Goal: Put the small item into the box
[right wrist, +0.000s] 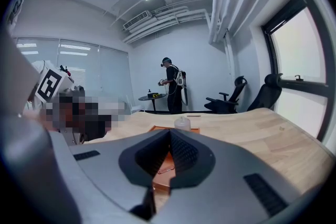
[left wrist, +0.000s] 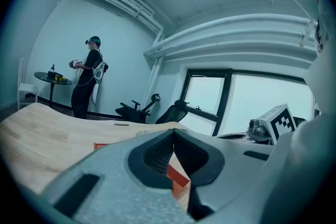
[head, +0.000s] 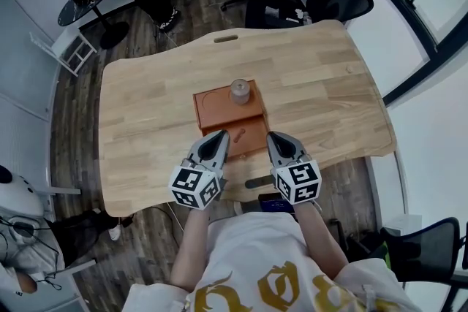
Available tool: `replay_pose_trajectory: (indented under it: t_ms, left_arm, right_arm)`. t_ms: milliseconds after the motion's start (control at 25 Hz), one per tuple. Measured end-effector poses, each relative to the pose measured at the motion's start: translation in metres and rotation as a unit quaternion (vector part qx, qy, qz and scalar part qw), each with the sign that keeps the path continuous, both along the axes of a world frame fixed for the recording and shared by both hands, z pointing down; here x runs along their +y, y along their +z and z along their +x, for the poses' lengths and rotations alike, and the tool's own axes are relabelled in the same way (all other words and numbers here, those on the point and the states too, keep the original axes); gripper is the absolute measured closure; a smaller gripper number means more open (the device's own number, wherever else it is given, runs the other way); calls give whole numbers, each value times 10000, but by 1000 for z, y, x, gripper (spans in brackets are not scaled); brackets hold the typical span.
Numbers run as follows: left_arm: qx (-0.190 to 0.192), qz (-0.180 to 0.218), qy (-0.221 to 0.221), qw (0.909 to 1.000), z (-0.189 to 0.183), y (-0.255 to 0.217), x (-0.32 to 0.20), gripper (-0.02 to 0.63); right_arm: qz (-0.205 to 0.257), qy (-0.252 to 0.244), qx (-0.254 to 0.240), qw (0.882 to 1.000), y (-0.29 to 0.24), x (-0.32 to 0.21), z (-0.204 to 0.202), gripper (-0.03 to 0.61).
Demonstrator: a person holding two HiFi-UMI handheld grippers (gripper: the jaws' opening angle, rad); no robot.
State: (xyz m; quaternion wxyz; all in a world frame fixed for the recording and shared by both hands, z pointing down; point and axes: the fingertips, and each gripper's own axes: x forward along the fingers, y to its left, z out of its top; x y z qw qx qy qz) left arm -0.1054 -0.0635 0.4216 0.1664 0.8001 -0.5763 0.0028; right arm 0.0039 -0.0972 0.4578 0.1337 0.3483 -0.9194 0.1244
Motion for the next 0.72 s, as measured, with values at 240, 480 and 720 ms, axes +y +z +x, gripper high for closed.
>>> replay_pose_trajectory:
  t_ms: [240, 480, 720]
  left_arm:
    - [-107, -54, -64, 9999, -6, 6, 2, 604]
    - [-71, -168, -158, 9997, -10, 11, -1, 604]
    - [-27, -399, -102, 9991, -7, 21, -5, 604]
  right_arm:
    - [-42, 2, -34, 10000, 3, 0, 0, 568]
    - [-73, -14, -35, 10000, 3, -2, 1, 568]
    - [-112, 12, -27, 9999, 6, -5, 4, 568]
